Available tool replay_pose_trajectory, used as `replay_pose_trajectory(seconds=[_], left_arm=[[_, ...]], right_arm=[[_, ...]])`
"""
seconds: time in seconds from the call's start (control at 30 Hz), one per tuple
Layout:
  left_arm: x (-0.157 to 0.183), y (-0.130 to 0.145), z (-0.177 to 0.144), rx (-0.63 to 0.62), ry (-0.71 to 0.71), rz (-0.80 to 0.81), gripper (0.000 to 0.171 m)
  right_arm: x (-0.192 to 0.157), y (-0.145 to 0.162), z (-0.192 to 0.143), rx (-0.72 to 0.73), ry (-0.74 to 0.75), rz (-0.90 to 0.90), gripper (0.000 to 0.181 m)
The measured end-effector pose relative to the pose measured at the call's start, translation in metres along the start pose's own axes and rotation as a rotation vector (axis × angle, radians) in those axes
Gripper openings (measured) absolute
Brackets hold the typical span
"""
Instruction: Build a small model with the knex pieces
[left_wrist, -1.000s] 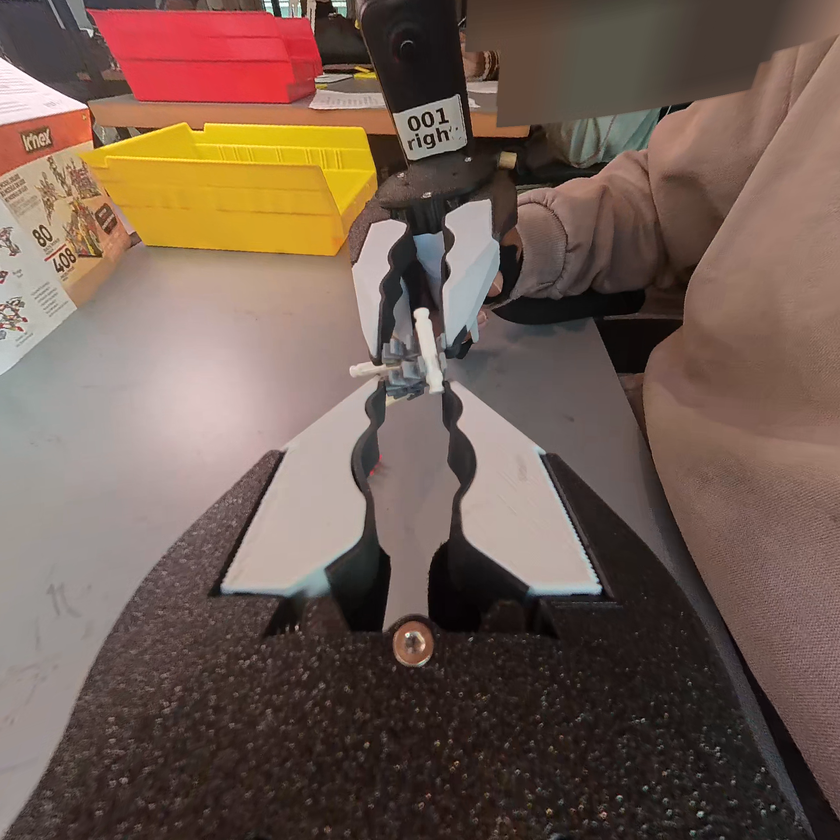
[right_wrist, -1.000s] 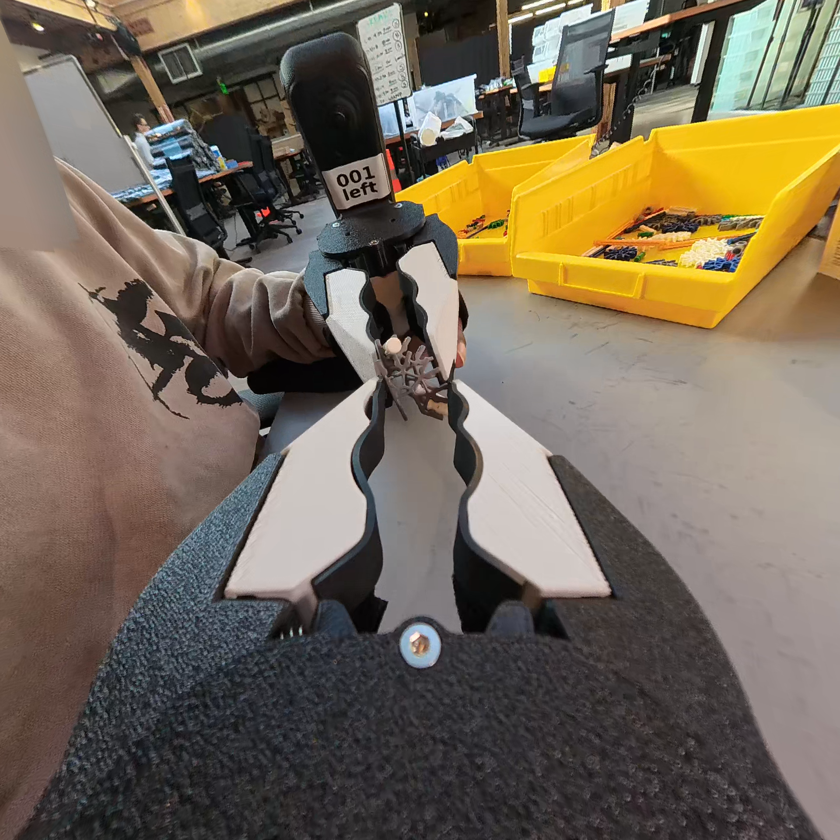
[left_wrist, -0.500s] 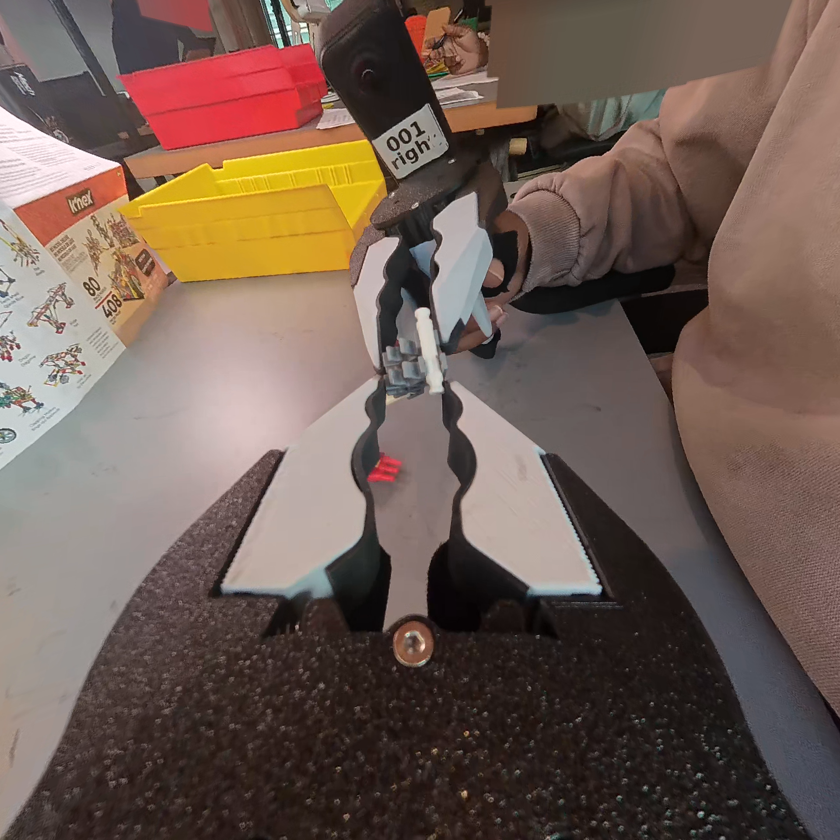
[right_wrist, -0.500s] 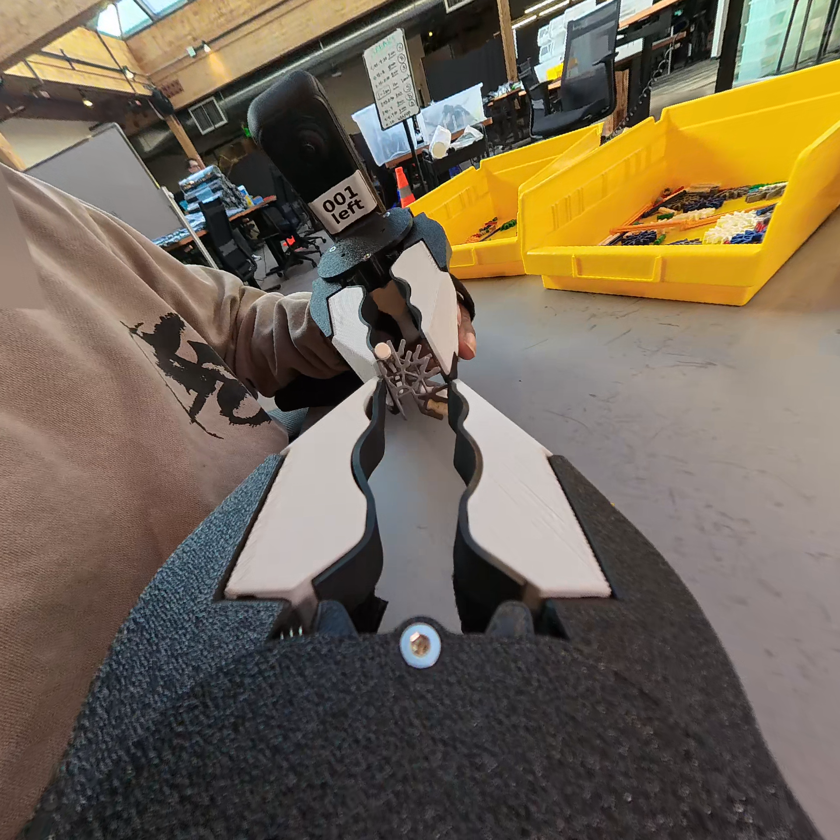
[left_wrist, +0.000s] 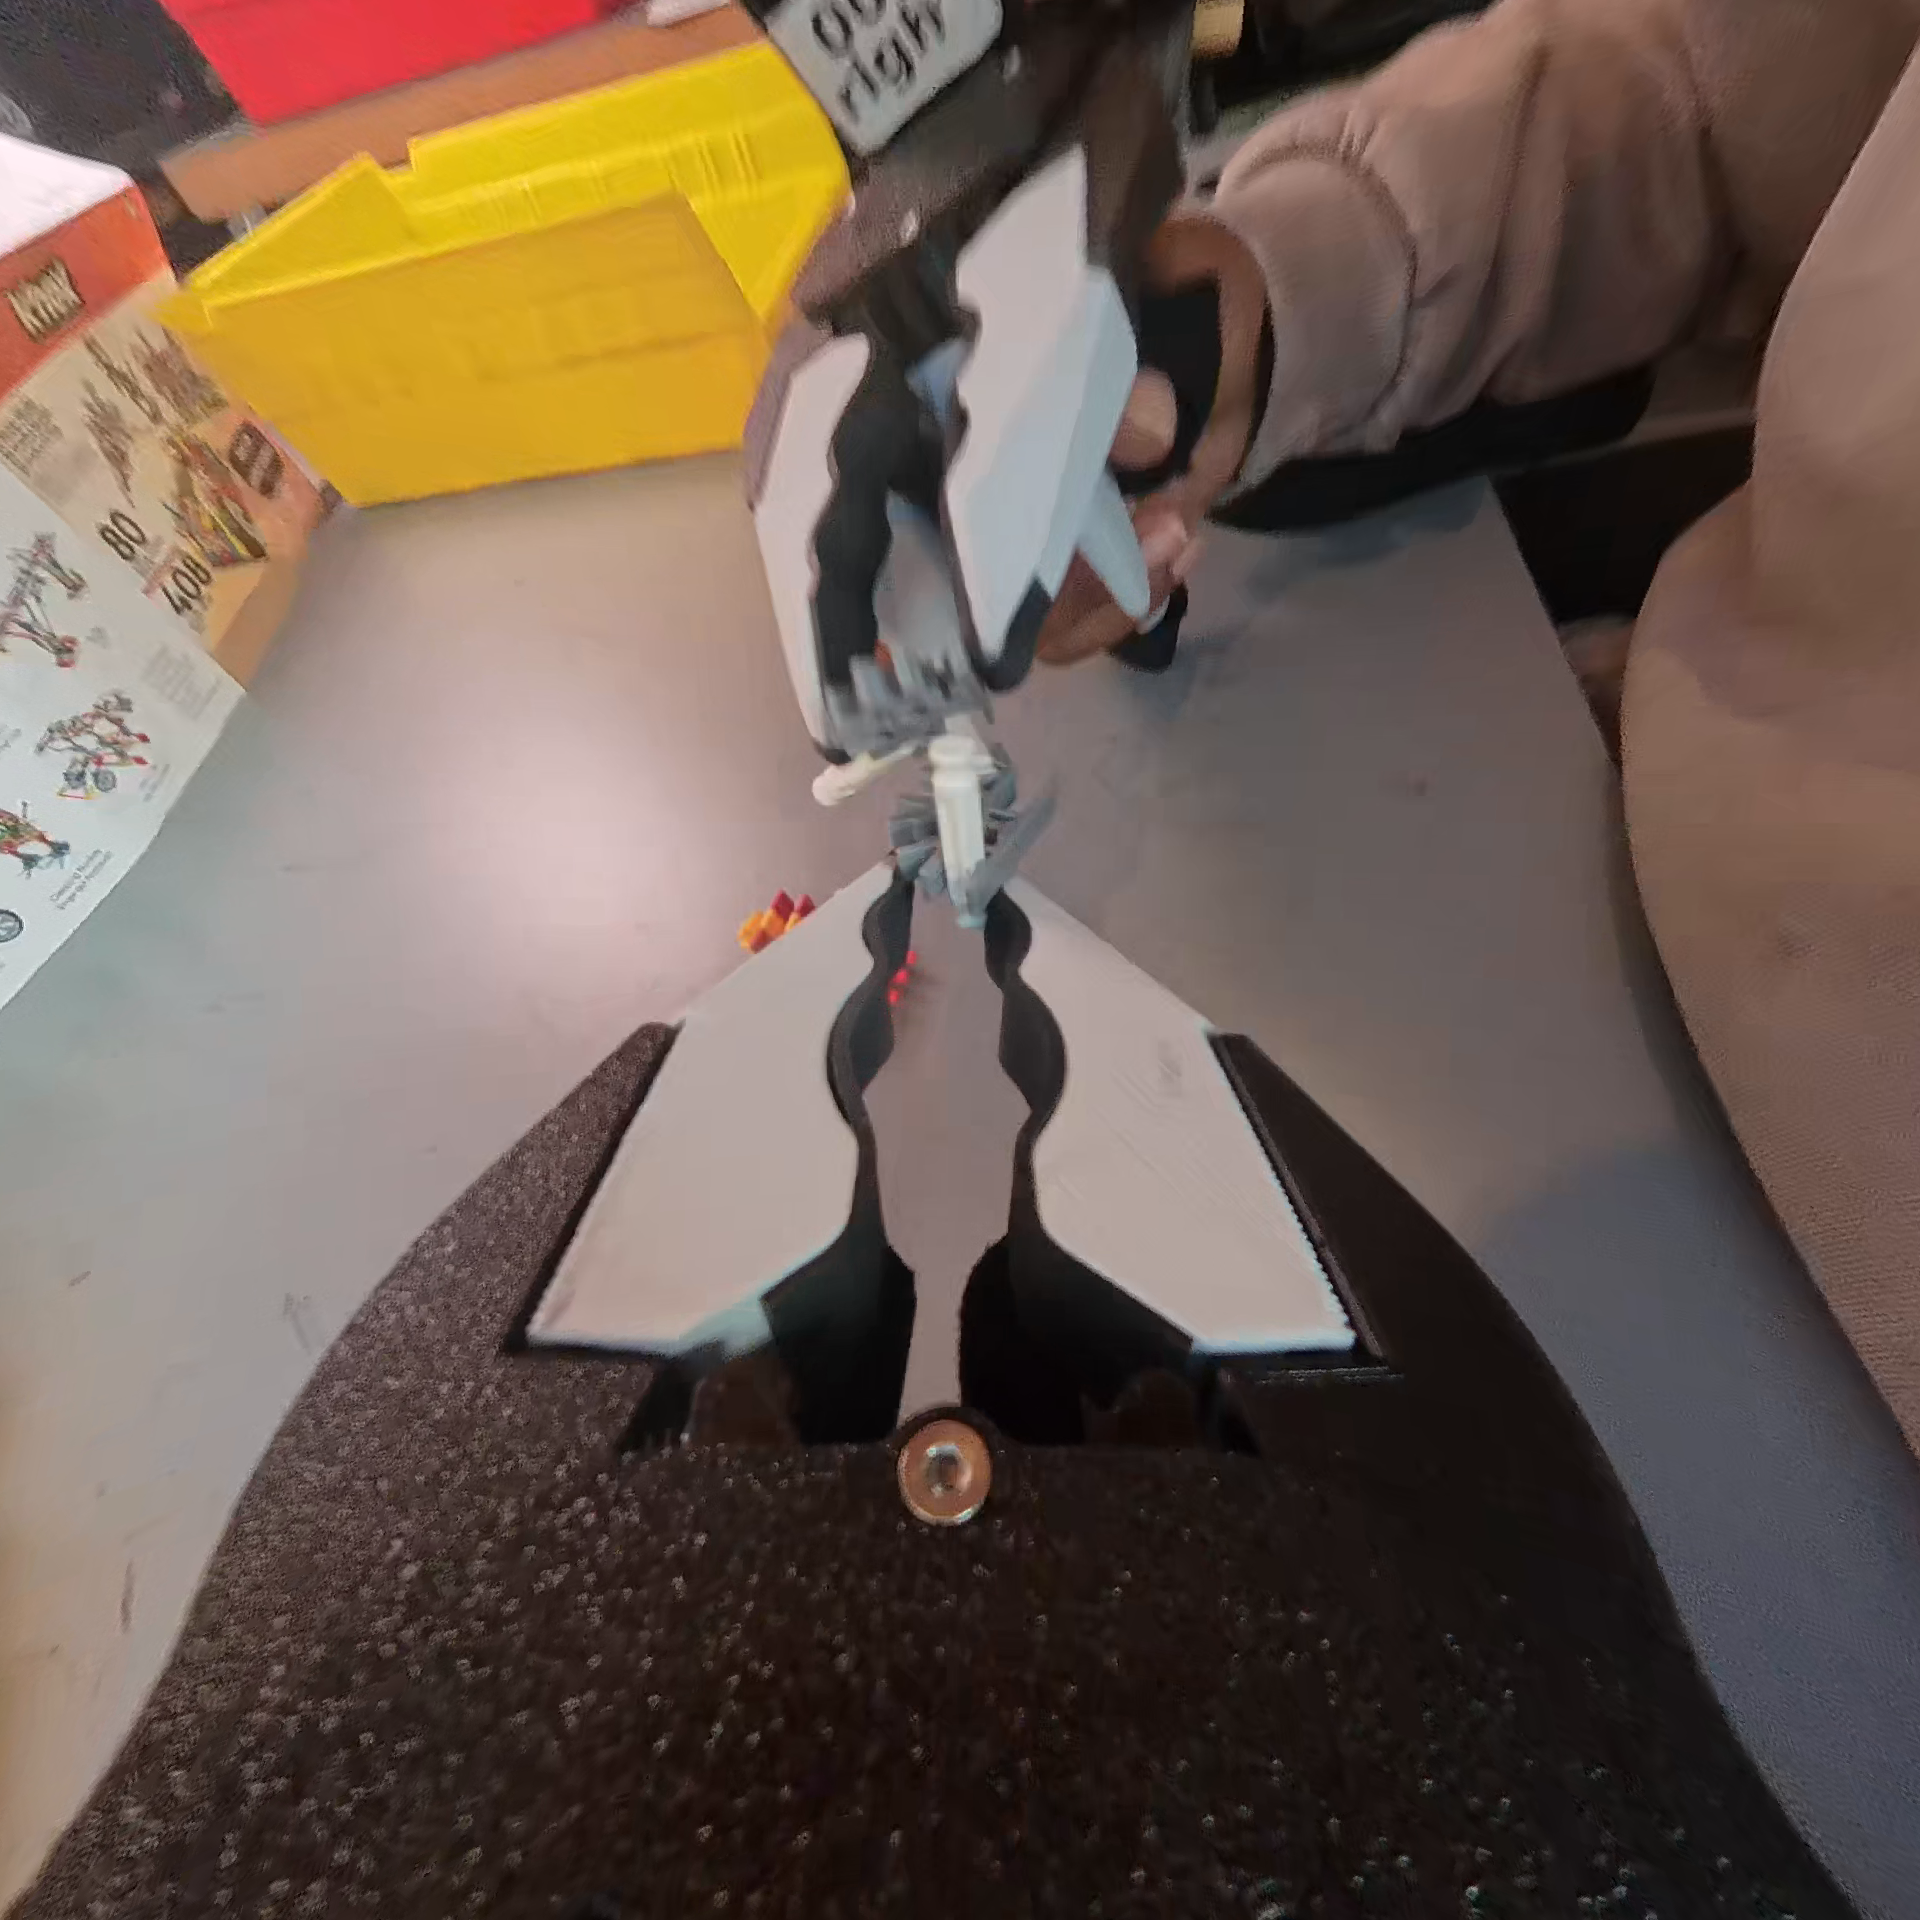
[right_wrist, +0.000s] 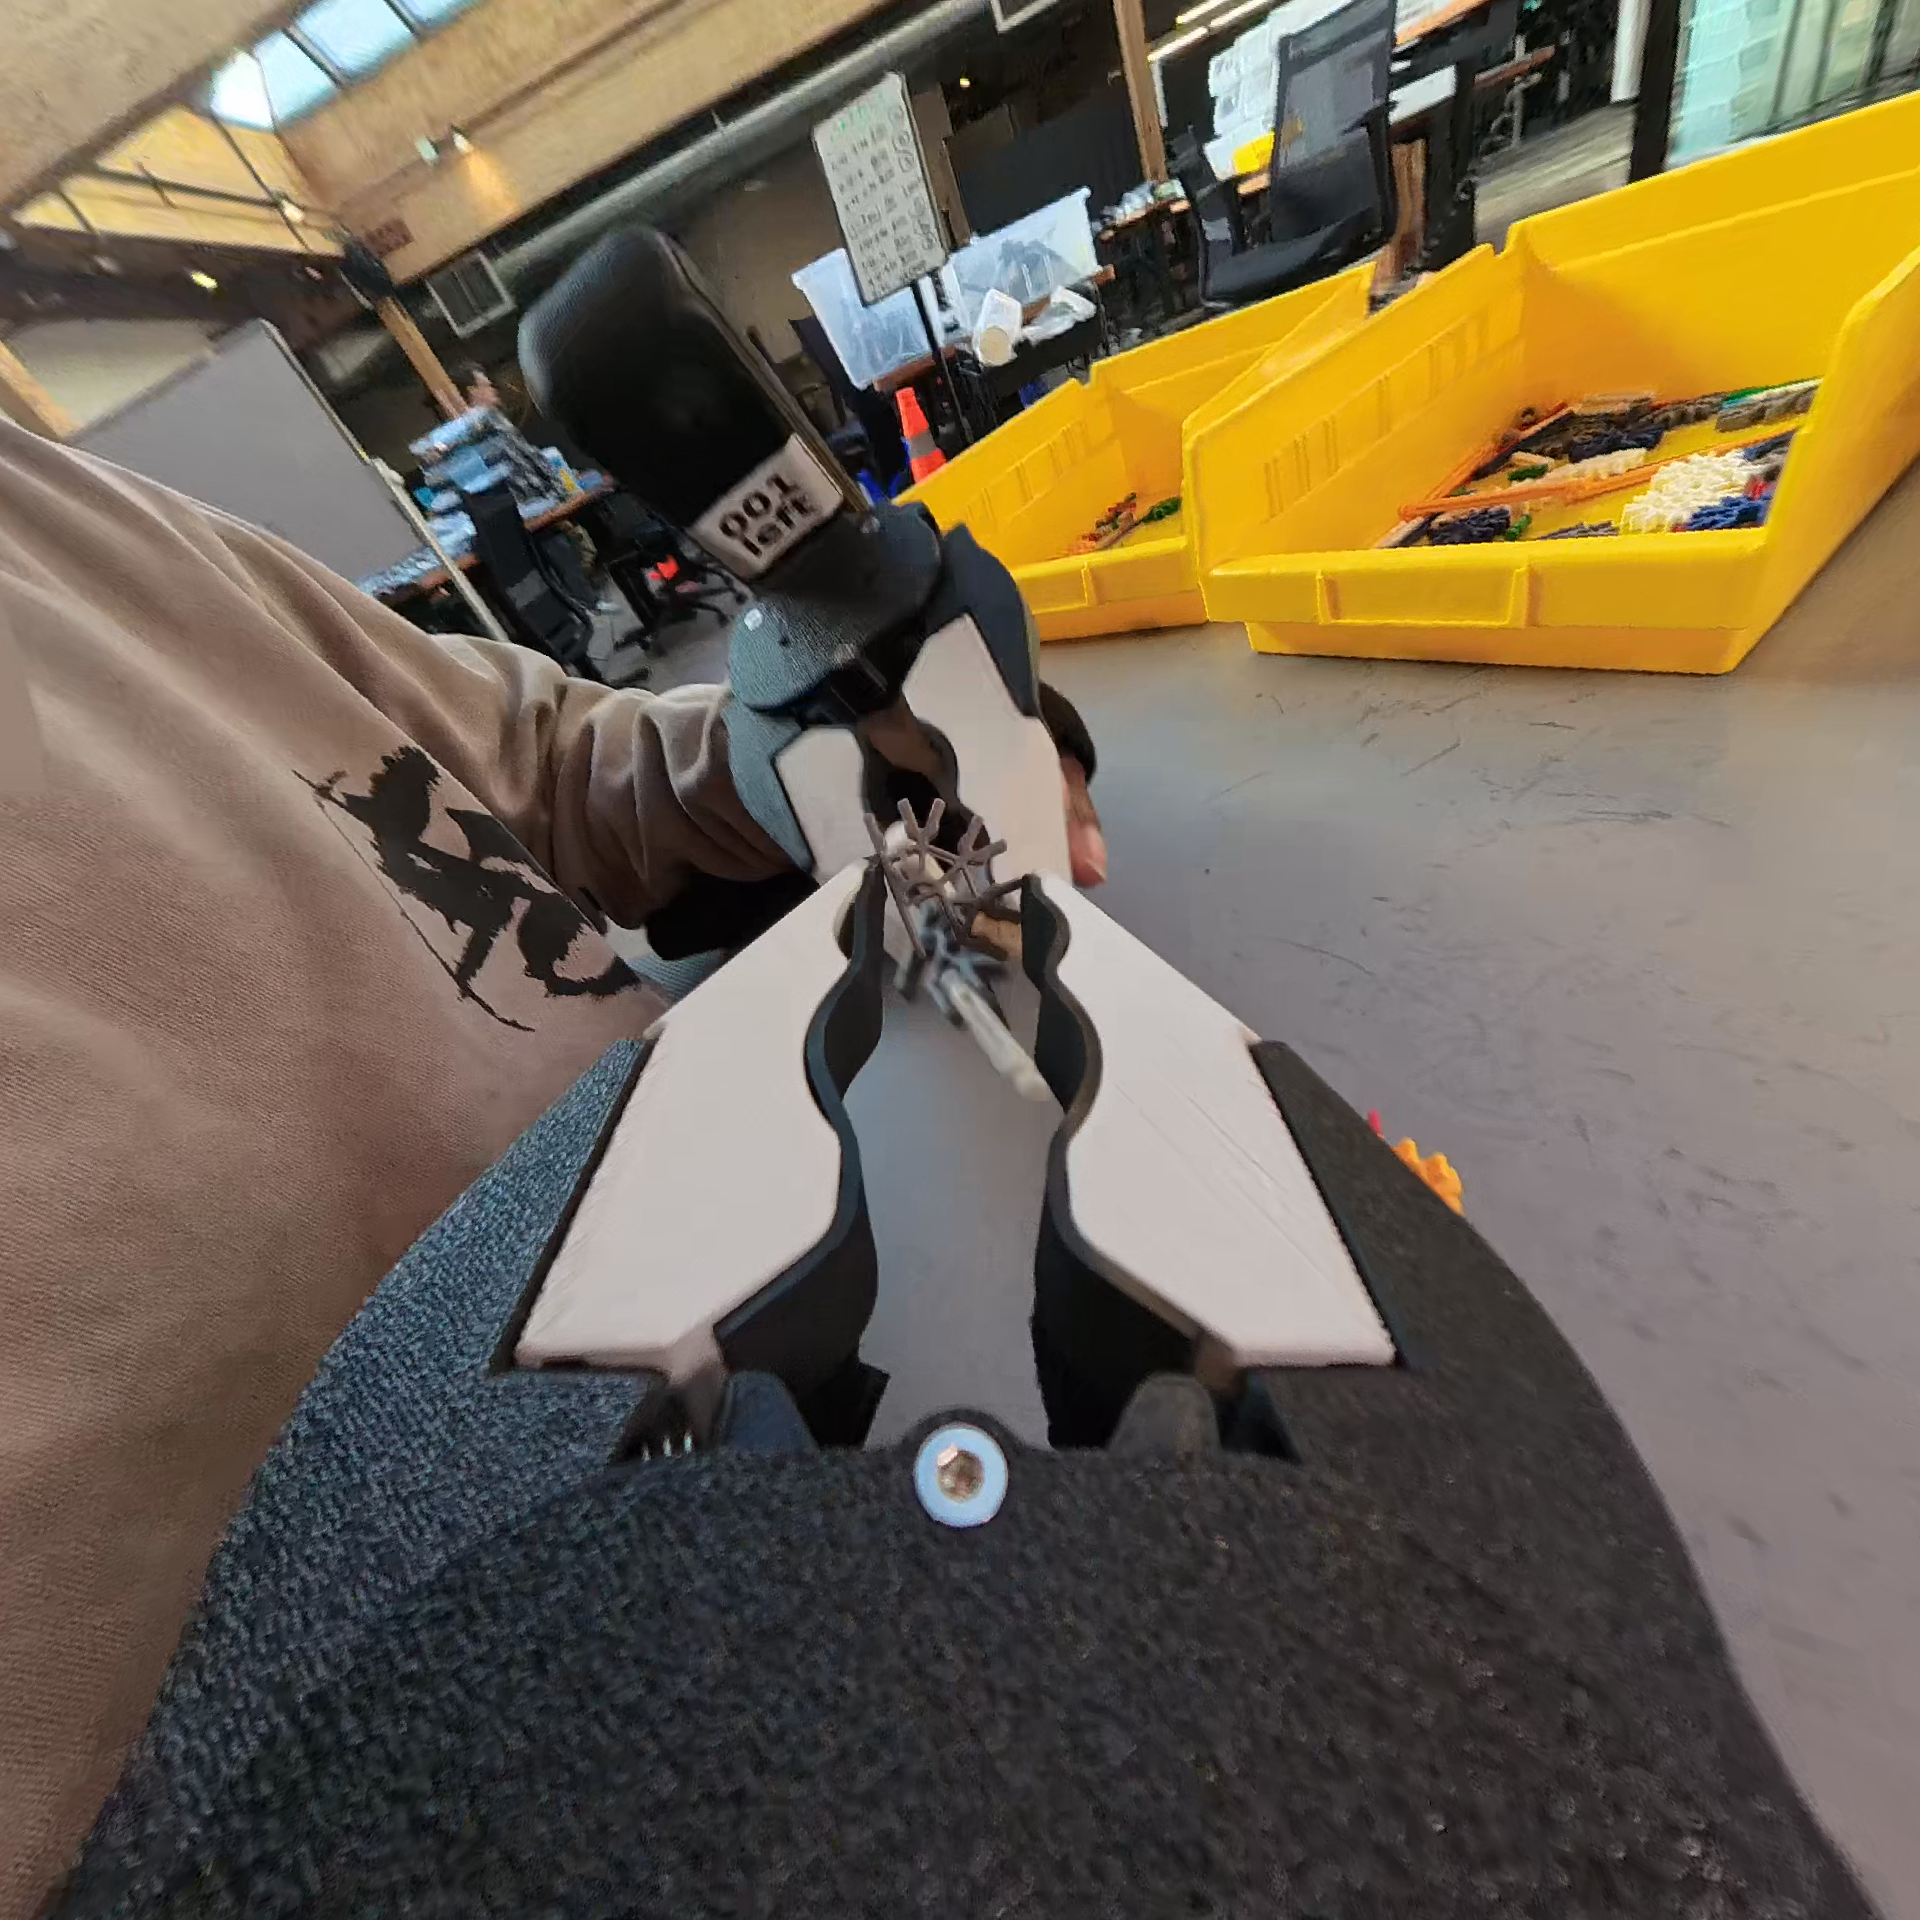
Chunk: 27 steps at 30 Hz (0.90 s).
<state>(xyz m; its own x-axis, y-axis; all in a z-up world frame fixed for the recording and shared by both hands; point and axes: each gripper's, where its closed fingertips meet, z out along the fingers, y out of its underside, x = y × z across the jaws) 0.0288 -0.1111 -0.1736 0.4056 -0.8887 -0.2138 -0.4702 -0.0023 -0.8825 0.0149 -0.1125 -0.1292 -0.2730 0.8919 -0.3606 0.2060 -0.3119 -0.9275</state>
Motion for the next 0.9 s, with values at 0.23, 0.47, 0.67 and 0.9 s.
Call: replay_pose_trajectory(seconds=[0.23,0.47,0.67,0.9], left_arm=[[-0.005,0.004,0.003,-0.036,-0.021,-0.006,0.013],[-0.017,0.034,0.013,-0.200,-0.123,0.045,0.014],[-0.002,0.056,0.025,-0.299,-0.053,0.018,0.018],[0.011,0.054,0.023,-0.279,0.064,-0.122,0.035]], right_arm=[[0.004,0.003,-0.004,-0.052,0.070,-0.077,0.023],[0.030,0.034,-0.006,-0.251,0.219,-0.151,0.023],[0.044,0.061,-0.006,-0.433,0.326,-0.246,0.023],[0.046,0.077,-0.006,-0.528,0.339,-0.283,0.023]])
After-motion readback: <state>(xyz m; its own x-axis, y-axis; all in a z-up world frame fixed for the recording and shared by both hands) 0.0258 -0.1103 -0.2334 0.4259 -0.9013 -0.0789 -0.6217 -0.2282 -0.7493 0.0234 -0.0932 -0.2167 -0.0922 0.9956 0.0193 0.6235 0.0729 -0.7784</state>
